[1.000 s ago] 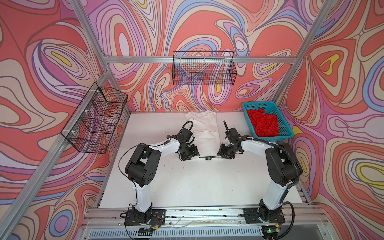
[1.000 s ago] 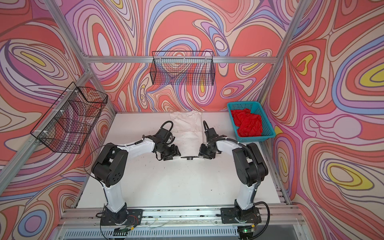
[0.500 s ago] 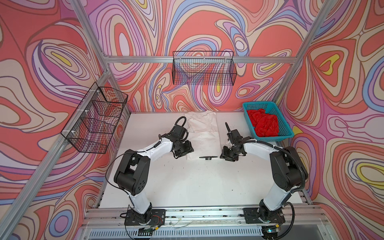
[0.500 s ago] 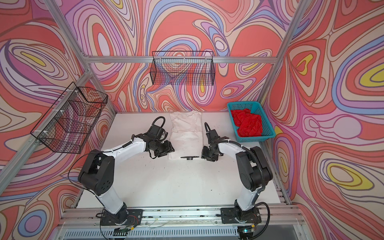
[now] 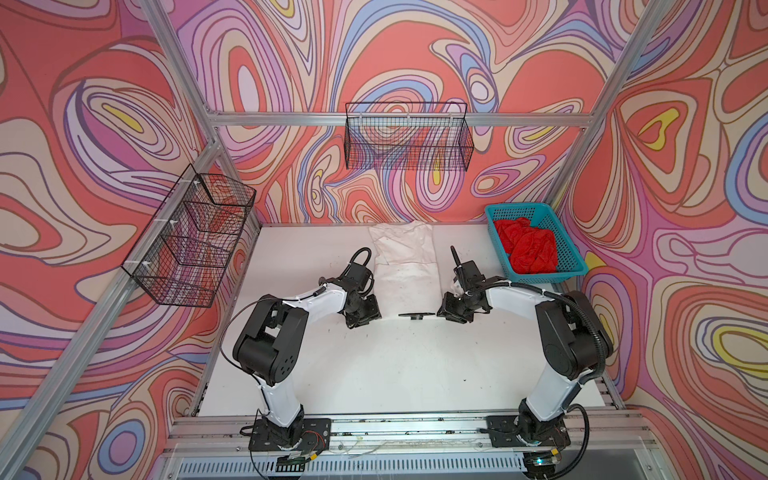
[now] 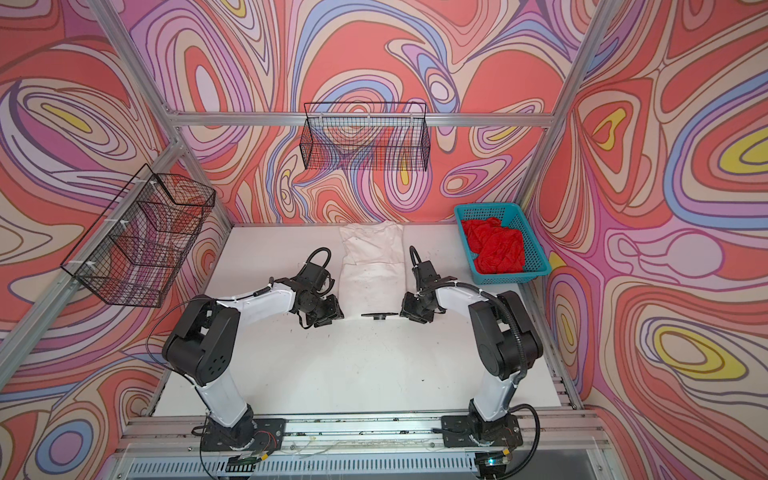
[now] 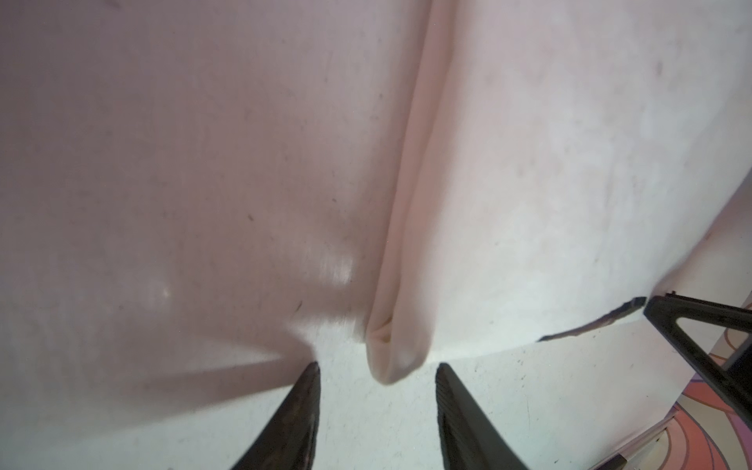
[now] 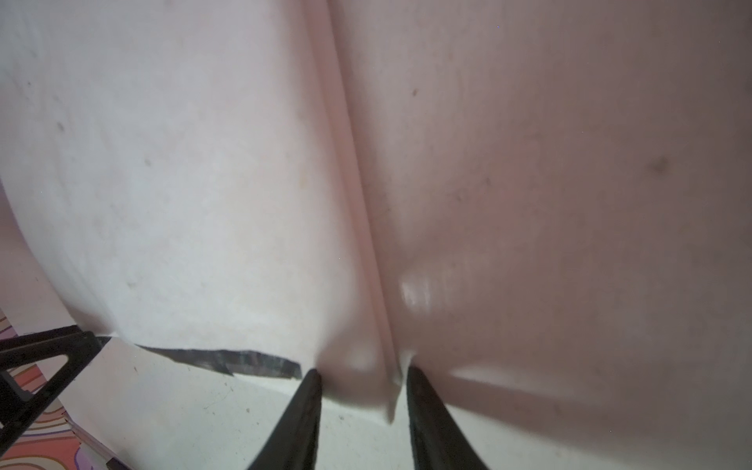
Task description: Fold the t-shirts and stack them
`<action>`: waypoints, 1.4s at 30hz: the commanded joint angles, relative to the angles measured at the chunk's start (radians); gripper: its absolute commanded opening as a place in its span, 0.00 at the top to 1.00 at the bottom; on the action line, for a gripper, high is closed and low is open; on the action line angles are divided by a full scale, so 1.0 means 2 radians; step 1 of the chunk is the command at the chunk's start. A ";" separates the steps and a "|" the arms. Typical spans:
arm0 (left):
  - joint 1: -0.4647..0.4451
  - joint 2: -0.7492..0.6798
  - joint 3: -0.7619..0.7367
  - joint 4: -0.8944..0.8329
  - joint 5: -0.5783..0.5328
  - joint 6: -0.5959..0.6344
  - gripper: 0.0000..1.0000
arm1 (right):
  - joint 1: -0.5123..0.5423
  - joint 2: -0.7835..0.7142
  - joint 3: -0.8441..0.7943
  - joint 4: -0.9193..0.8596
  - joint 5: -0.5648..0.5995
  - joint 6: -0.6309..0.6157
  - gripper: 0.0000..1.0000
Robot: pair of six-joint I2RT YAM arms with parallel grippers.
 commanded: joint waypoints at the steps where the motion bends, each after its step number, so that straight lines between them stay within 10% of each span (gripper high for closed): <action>1: -0.001 0.007 -0.013 0.007 -0.016 -0.001 0.52 | 0.001 0.025 -0.009 -0.004 0.010 -0.001 0.65; 25: -0.013 0.043 -0.010 0.035 -0.024 -0.014 1.00 | 0.000 0.021 -0.018 0.002 0.010 -0.001 1.00; 42: -0.034 -0.142 -0.009 -0.111 -0.014 -0.012 1.00 | 0.014 -0.192 -0.022 -0.140 -0.006 0.052 1.00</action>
